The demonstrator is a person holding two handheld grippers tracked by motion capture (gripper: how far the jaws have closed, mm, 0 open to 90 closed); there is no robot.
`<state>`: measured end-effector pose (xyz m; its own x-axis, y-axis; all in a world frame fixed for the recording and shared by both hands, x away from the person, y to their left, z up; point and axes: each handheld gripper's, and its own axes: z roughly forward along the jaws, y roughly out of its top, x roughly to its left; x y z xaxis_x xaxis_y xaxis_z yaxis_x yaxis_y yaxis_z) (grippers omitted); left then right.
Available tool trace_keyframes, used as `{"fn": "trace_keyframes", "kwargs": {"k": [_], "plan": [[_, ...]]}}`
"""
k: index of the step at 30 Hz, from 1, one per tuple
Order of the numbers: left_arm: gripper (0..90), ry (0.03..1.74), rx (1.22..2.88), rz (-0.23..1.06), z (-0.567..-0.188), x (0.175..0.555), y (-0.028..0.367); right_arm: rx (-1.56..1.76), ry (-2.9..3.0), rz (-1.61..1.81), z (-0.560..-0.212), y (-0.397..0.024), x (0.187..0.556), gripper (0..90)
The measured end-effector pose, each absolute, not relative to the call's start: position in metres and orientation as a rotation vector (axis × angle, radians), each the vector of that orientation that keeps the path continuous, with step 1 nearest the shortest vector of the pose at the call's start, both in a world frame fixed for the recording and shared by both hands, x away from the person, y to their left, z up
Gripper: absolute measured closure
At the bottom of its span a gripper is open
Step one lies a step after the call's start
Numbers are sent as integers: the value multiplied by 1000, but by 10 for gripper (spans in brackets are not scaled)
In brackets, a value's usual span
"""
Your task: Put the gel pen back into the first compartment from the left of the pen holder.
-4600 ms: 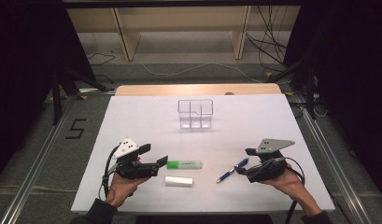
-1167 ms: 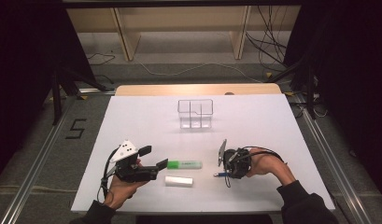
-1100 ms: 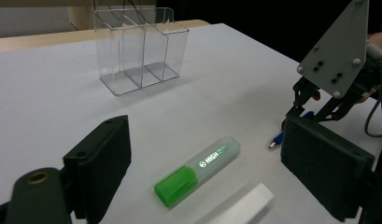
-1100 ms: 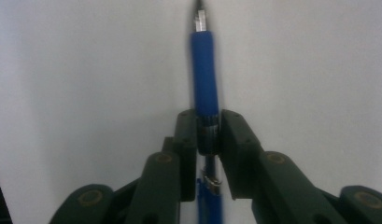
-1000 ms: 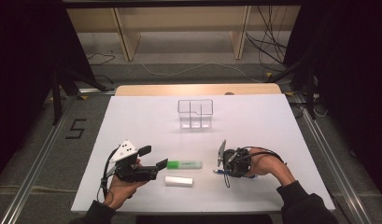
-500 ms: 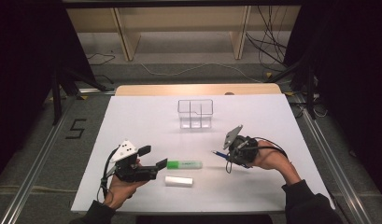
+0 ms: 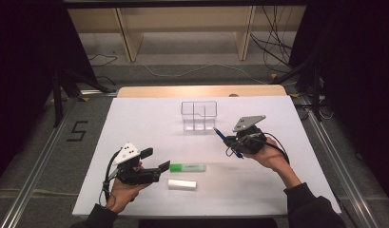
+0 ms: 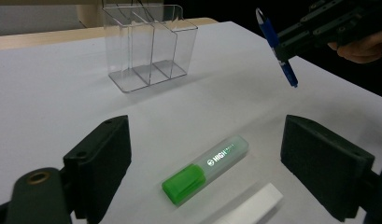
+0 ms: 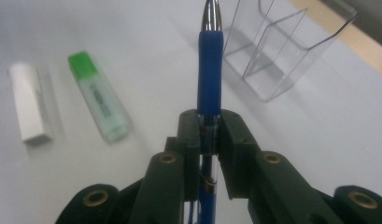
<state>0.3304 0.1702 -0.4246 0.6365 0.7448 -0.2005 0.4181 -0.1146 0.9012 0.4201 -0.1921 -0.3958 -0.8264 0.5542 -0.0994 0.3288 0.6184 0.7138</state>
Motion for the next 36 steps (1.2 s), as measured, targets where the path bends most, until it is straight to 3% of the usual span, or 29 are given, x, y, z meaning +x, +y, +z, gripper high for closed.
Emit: {"fn": "trace_keyframes", "kwargs": {"k": [36], "plan": [[158,957,1716,374,-424,330,172,834,2316,1357,-364,-139,470,796]]}}
